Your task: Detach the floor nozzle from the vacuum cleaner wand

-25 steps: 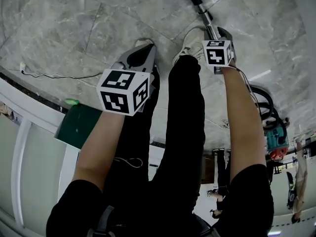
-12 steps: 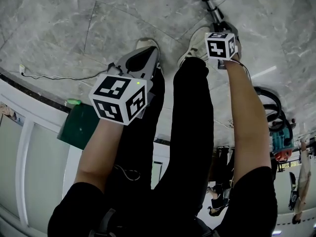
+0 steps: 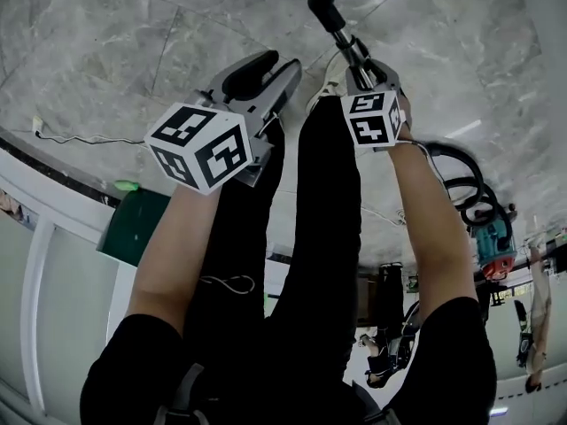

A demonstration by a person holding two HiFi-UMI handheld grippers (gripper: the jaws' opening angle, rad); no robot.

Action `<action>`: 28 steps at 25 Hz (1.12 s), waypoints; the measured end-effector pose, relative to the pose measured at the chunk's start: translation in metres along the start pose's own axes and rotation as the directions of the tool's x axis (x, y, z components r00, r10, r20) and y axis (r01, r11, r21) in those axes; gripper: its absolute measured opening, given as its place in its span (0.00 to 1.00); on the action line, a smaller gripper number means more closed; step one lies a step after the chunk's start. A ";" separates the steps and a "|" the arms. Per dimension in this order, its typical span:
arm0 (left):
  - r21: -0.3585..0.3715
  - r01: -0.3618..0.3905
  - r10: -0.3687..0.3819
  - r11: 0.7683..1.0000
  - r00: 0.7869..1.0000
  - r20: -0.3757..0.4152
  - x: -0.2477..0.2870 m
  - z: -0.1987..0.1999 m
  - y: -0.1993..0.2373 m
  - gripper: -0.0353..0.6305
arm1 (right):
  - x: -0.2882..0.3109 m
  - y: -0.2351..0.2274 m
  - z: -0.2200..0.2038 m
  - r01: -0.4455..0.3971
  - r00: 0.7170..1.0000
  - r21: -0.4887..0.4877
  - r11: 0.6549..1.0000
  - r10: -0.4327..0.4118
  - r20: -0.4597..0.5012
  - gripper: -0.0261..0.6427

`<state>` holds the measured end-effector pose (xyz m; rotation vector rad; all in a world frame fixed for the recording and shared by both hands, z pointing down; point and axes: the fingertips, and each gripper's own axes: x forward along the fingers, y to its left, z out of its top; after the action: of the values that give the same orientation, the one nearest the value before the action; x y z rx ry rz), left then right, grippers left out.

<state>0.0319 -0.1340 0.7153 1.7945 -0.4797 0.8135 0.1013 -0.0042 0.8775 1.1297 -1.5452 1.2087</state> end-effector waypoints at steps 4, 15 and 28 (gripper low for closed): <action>0.026 -0.012 0.012 1.000 1.000 0.001 0.000 -0.001 -0.007 0.43 | -0.057 0.036 0.014 -0.079 0.994 -0.018 0.997 0.080 0.069 0.29; -0.127 0.045 -0.022 0.991 0.984 0.175 -0.025 -0.005 -0.010 0.44 | -0.135 0.141 0.006 -0.397 0.904 -0.200 0.896 0.419 0.085 0.29; -0.039 0.086 -0.076 0.996 0.977 0.197 -0.067 -0.029 -0.002 0.31 | -0.127 0.194 0.006 -0.574 0.775 -0.293 0.765 0.622 0.107 0.29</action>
<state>-0.0217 -0.1101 0.6720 1.8463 -0.5450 0.5675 -0.0584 0.0327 0.7131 0.6039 -2.2579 1.2802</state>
